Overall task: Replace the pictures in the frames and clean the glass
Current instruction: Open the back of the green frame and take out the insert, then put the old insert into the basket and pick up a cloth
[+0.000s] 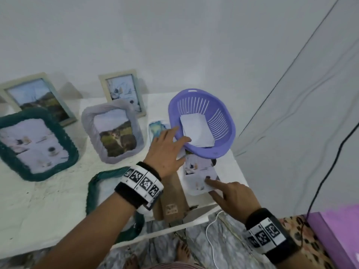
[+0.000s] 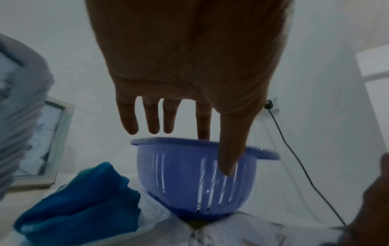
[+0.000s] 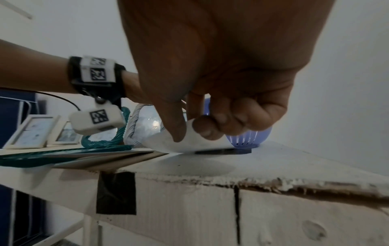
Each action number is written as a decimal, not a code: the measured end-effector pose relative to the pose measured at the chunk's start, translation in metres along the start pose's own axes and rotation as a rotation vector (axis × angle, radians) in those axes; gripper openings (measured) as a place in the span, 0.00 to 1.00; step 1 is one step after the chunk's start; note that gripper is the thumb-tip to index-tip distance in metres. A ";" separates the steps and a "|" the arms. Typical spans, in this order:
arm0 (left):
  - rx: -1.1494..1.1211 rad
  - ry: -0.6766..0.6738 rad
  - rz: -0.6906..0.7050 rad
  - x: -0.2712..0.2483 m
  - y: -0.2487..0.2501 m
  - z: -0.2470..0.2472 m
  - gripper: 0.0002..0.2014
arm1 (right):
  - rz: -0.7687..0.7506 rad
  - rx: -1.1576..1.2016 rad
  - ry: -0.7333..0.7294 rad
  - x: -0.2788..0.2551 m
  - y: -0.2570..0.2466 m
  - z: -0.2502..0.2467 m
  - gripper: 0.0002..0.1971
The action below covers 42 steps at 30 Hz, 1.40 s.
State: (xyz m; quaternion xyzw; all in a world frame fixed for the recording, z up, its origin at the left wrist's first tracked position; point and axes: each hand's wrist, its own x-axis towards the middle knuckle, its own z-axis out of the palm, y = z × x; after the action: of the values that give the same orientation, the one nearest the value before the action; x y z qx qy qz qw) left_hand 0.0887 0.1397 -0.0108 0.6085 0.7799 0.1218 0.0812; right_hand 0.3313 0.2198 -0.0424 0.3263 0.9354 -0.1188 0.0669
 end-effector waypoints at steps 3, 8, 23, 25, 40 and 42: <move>0.094 -0.032 -0.068 0.024 0.007 0.008 0.20 | -0.049 -0.039 -0.043 0.008 0.012 -0.002 0.22; -0.022 0.156 -0.033 0.033 -0.002 0.004 0.14 | -0.108 -0.063 -0.095 0.027 0.022 -0.015 0.24; -0.026 0.188 -0.014 0.034 -0.001 0.008 0.21 | -0.177 -0.129 -0.182 0.096 0.032 -0.024 0.22; -0.018 0.172 -0.026 0.030 -0.003 0.015 0.21 | -0.199 -0.110 -0.182 0.087 0.037 -0.024 0.23; -0.210 0.261 0.034 0.017 -0.009 0.036 0.24 | -0.291 -0.023 0.071 0.135 0.024 -0.158 0.16; -0.215 0.259 0.029 0.018 -0.009 0.038 0.24 | -0.318 -0.121 0.026 0.175 0.011 -0.162 0.18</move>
State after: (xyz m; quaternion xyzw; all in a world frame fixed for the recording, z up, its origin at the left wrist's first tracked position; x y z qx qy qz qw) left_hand 0.0860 0.1581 -0.0492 0.5867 0.7575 0.2832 0.0431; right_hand 0.1945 0.3754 0.0761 0.1710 0.9815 -0.0671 0.0546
